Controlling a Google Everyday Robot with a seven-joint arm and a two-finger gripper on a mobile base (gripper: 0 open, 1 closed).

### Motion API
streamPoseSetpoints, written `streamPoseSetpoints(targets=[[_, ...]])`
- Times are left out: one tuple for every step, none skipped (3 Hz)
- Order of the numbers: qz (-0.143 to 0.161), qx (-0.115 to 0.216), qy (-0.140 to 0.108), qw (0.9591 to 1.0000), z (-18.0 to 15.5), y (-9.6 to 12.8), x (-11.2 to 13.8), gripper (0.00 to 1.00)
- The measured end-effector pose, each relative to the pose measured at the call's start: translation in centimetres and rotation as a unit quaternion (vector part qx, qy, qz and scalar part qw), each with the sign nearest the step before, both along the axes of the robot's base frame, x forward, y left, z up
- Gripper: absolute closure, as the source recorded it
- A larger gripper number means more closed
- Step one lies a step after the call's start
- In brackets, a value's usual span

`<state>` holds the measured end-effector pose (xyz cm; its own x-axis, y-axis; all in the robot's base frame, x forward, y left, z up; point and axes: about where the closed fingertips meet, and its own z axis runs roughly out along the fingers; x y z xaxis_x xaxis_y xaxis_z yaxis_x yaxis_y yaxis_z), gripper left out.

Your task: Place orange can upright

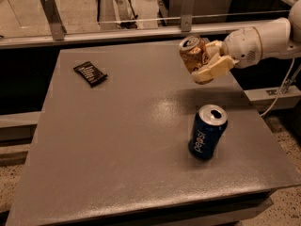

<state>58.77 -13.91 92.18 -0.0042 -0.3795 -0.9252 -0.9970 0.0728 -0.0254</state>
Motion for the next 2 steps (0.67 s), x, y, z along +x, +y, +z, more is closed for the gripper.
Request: streamPoseSetpoints(targets=[[0.006,0.039,-0.011,0.9991,-0.56,0.22,0.20,1.00],[0.011,0.075,-0.022,0.9969,-1.32,-0.05,0.43,1.00]])
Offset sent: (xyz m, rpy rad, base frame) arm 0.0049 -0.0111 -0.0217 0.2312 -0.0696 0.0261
